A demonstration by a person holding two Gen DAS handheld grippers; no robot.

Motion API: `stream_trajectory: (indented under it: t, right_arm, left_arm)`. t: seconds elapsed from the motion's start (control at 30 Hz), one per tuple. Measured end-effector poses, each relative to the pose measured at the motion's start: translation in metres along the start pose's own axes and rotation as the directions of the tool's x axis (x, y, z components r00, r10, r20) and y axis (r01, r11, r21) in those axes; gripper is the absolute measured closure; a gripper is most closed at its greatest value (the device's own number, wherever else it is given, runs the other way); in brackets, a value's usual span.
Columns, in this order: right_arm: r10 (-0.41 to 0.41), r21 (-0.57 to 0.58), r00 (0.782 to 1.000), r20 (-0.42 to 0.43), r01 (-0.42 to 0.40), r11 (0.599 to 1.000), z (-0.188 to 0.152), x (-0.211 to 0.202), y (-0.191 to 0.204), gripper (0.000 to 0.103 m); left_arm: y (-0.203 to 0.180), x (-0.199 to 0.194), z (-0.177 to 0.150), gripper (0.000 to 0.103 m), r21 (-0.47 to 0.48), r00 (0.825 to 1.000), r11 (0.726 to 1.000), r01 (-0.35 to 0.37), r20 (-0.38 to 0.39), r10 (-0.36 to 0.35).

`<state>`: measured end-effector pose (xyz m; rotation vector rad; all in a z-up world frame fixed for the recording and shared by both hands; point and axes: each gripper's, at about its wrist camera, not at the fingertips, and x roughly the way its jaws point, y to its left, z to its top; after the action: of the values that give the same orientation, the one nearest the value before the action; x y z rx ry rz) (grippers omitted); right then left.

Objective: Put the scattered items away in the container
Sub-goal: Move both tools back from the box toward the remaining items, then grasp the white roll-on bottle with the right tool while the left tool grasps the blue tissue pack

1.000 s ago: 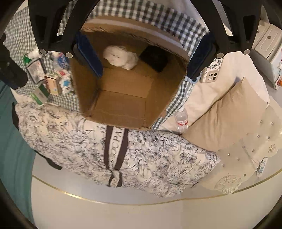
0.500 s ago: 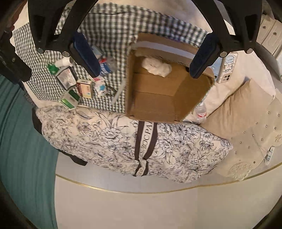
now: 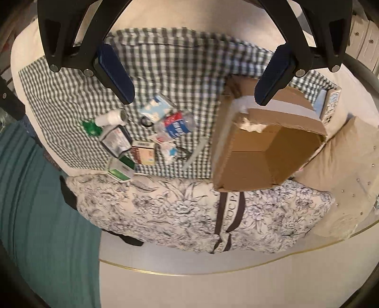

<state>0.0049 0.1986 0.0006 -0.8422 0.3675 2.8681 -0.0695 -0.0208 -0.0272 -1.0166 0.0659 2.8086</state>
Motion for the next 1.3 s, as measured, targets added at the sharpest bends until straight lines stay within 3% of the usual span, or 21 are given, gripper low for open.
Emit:
stream_trajectory:
  t: [0.27,0.43,0.7,1.03,1.2,1.3]
  right_arm:
    - [0.014,-0.019,1.0,0.018,-0.014,1.0,-0.015,-0.012,-0.009,0.002]
    - [0.013,-0.038,1.0,-0.003,-0.013,0.999,-0.029,0.002,-0.012,0.002]
    - [0.024,-0.029,0.997,-0.078,-0.026,0.999,-0.039,0.052,-0.031,0.002]
    - [0.024,-0.109,0.985,-0.172,-0.043,0.993,-0.02,0.139,-0.041,0.002]
    - [0.047,-0.31,0.969,-0.243,-0.124,0.943,-0.003,0.182,-0.026,0.002]
    - [0.001,-0.49,0.959,-0.283,-0.145,0.859,0.002,0.207,-0.014,0.005]
  left_arm:
    - [-0.024,0.005,-0.015,0.0,0.064,1.0,0.998,0.014,-0.01,-0.013]
    - [-0.028,0.026,-0.028,0.0,0.07,0.999,0.997,0.031,-0.032,-0.028]
    - [-0.047,0.086,-0.033,0.0,0.09,0.995,0.994,0.059,-0.091,-0.051]
    - [-0.061,0.173,-0.028,0.0,0.111,0.985,0.991,0.078,-0.162,-0.06]
    - [-0.068,0.202,-0.028,0.0,0.158,0.977,0.982,0.104,-0.199,-0.072]
    - [-0.071,0.219,-0.028,0.0,0.164,0.969,0.98,0.112,-0.235,-0.071]
